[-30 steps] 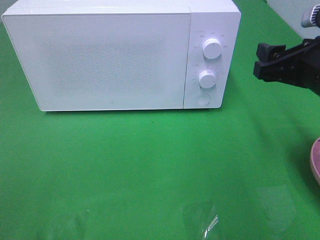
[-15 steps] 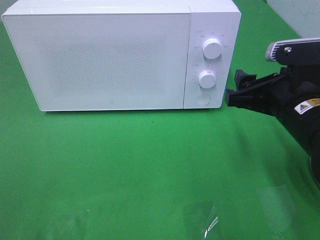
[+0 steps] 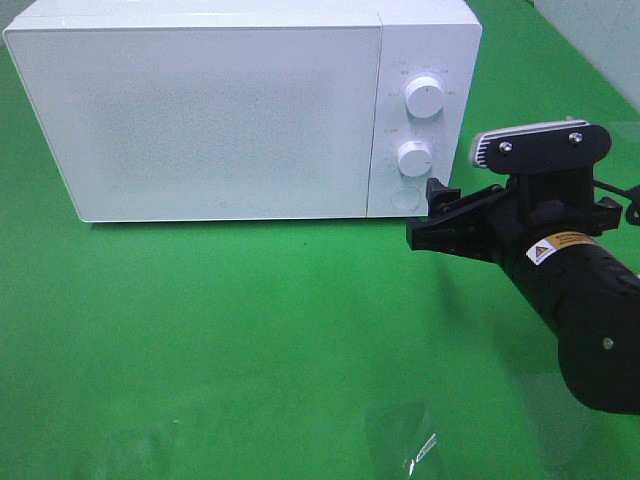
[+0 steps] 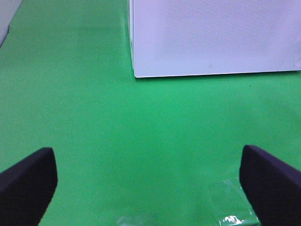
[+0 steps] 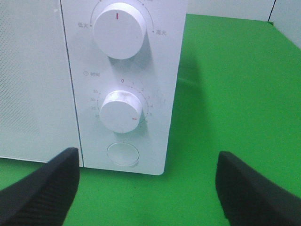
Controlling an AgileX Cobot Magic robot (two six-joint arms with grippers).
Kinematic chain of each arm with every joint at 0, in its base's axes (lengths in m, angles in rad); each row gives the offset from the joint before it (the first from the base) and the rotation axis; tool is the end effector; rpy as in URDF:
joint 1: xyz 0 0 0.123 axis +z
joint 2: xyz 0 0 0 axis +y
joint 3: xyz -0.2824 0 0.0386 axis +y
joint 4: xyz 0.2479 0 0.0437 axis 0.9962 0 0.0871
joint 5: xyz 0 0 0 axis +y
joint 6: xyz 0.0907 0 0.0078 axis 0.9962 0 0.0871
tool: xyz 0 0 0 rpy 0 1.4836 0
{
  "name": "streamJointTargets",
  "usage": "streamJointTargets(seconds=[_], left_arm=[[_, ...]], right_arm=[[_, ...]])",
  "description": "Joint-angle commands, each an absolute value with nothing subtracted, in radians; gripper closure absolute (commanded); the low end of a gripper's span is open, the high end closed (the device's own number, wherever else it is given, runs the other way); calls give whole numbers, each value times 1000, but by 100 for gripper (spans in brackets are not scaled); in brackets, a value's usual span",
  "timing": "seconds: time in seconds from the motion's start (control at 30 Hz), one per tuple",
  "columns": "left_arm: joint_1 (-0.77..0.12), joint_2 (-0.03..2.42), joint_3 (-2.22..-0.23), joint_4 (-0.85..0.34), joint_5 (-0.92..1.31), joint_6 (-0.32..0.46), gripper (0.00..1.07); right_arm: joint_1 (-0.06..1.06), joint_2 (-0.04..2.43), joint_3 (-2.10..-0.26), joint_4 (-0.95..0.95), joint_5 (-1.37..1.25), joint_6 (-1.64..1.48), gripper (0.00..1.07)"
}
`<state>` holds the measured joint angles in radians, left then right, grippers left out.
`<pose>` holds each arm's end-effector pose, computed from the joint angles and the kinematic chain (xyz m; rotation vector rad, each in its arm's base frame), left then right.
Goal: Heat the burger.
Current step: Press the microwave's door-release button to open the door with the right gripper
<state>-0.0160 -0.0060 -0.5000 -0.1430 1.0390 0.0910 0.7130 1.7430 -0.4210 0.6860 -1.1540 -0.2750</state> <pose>-0.0055 -0.0111 0.2796 0.1127 2.0075 -0.1225 0.2332 0.1320 0.1514 -0.1284 1.7155 0.0185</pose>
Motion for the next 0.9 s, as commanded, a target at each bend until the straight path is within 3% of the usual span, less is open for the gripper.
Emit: streamJointTargets(seconds=[0.03, 0.6, 0.9], left_arm=[[-18, -15, -497, -148, 1036, 85, 9], [-18, -15, -497, -148, 1036, 85, 9], [-18, -15, -497, -148, 1036, 85, 9]], right_arm=[[714, 1776, -462, 669, -1167, -263, 32], [714, 1875, -545, 637, -1117, -145, 32], [714, 1876, -545, 641, -1103, 301, 50]])
